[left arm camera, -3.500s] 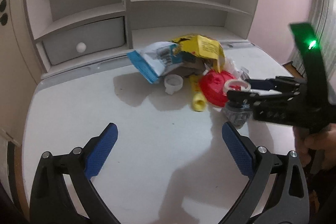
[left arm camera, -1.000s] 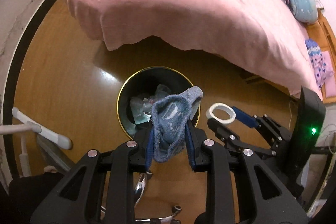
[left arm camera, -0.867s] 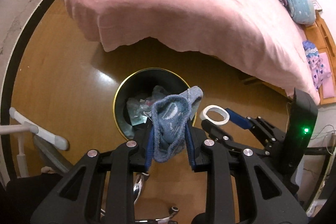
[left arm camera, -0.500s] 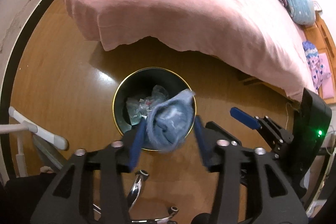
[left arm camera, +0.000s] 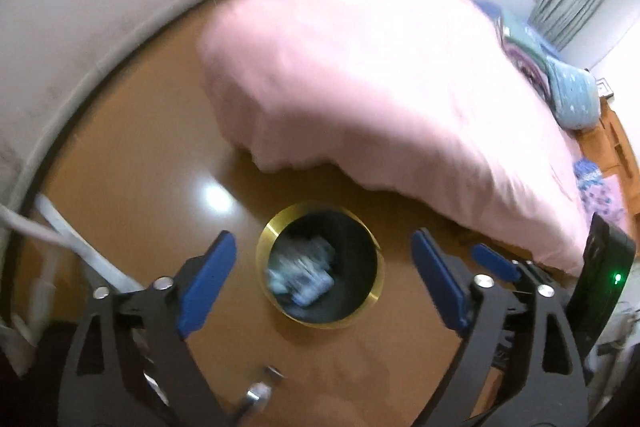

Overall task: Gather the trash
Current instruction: 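Grasp the white bottle cap with the left tool while the right tool grasps the toothpaste tube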

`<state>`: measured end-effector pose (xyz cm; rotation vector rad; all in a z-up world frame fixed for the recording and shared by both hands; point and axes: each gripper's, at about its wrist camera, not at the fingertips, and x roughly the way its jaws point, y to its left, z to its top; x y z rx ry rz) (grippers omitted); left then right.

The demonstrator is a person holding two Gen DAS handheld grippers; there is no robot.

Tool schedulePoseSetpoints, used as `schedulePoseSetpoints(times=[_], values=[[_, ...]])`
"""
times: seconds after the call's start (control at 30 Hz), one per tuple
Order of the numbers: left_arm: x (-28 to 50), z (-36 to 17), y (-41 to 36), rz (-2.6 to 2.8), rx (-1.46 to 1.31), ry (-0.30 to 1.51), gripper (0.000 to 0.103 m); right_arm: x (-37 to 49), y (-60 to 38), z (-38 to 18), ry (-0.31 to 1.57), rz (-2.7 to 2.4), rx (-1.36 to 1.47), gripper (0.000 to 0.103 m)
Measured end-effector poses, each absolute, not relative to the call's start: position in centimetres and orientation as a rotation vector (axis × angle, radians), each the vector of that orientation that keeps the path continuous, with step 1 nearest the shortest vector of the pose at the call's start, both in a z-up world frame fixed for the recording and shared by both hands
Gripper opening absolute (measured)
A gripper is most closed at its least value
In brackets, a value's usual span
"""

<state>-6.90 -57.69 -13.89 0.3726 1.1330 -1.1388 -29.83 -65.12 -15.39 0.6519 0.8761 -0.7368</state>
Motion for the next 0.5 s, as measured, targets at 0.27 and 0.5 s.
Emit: schedulePoseSetpoints(times=[0.27, 0.5], values=[[1.2, -1.8, -39.7, -0.952, 0.337, 0.853, 0.095, -16.1, -55.2, -6.3, 0.799, -0.465, 0.448, 0.074], [10.8, -1.0, -17.0, -0.456, 0.329, 0.78, 0.095, -3.4, -42.4, -3.1, 0.84, -0.186, 0.245, 0.075]])
